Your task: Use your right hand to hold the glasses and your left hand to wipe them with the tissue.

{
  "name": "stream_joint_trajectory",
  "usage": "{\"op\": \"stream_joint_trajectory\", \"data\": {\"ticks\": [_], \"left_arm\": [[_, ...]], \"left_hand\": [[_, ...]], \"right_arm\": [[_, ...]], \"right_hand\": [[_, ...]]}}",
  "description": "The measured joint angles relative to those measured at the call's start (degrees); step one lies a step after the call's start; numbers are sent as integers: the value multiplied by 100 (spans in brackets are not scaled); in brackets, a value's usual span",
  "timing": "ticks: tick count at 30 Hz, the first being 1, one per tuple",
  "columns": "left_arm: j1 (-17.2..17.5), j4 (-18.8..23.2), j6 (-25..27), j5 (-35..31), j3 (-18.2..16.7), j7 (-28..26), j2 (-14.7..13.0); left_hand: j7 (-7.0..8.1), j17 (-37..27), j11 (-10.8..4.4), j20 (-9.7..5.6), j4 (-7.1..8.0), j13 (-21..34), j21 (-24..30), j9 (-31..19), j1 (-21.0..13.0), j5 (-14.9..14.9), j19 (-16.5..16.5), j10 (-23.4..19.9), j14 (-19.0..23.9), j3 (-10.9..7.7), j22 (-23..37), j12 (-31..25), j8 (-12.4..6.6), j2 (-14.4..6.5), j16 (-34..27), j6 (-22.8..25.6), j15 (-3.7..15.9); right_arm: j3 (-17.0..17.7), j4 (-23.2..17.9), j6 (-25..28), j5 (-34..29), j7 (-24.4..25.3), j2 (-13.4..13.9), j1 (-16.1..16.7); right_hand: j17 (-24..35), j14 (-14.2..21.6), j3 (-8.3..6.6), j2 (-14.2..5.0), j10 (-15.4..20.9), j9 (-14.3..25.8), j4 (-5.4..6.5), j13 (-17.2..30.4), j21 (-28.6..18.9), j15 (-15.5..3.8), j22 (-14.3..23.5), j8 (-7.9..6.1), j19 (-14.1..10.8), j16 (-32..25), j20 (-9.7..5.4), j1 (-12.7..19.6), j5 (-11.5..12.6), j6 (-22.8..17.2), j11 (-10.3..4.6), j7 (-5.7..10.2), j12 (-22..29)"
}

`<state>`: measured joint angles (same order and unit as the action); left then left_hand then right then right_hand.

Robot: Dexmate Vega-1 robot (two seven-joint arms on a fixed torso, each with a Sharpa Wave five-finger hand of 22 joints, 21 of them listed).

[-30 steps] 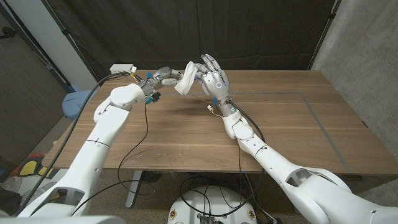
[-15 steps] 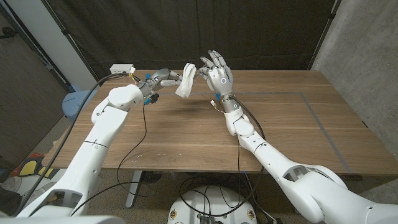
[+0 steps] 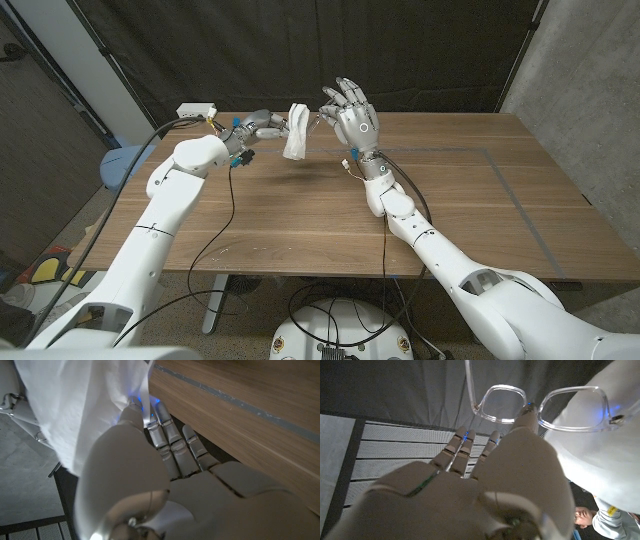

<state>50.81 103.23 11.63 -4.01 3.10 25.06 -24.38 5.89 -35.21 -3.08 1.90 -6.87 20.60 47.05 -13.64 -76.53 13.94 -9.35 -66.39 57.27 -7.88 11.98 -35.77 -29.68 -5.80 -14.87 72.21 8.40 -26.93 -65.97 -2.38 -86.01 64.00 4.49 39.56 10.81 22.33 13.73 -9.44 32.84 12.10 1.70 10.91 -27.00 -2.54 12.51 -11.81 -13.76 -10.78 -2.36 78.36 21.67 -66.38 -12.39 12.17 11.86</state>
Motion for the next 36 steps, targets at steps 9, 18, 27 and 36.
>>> {"op": "stream_joint_trajectory", "data": {"ticks": [9, 18, 27, 36], "left_arm": [[-87, -96, 0, 14, 24, 27, 36], [-117, -125, 1, 50, 27, 79, 53], [-121, -128, 40, 101, -1, 133, 60], [-130, -122, 56, 73, -5, 84, 78]], "left_hand": [[-126, 150, -17, 6, 120, -203, 43, 57, -63, 124, 6, -281, 547, 467, -53, 0, -1416, 140, -201, -125, 107], [-273, 435, -333, 6, 495, -701, 318, 369, -177, 235, 6, -62, 743, 530, -37, -83, -344, -10, -89, -272, 248], [-258, 698, -239, 93, 516, -717, 567, 334, -132, 1, 104, 105, 1072, 524, -50, -257, 442, -159, -132, -286, 263], [-92, 711, -204, 25, 729, -713, 684, 141, -319, 113, 172, 66, 936, 484, -80, -540, -1060, 217, -201, -121, 285]], "right_arm": [[-120, -157, -219, -58, 0, 165, 16], [-294, 208, 19, -41, 1, 180, -183], [-428, 612, 218, 32, 0, 136, -355], [-310, 256, -123, 27, -1, 181, -142]], "right_hand": [[0, -237, -160, 0, -614, -19, 43, 0, 0, 13, -21, 16, 0, -1, 0, 0, 0, 205, -3, 1, -65], [-14, -307, -222, 0, -753, -27, 61, 0, 0, 21, -27, -18, 64, -1, -1, 0, -50, 146, -3, -11, -19], [-16, -362, -245, 39, -698, -30, 84, -6, -34, 26, -27, -51, 62, 10, 1, -26, -68, 8, 7, -17, 3], [-1, -420, -262, 12, -823, -34, 101, -12, -34, 11, -26, -4, 61, 19, 1, -53, -68, 82, 8, -4, -21]]}}
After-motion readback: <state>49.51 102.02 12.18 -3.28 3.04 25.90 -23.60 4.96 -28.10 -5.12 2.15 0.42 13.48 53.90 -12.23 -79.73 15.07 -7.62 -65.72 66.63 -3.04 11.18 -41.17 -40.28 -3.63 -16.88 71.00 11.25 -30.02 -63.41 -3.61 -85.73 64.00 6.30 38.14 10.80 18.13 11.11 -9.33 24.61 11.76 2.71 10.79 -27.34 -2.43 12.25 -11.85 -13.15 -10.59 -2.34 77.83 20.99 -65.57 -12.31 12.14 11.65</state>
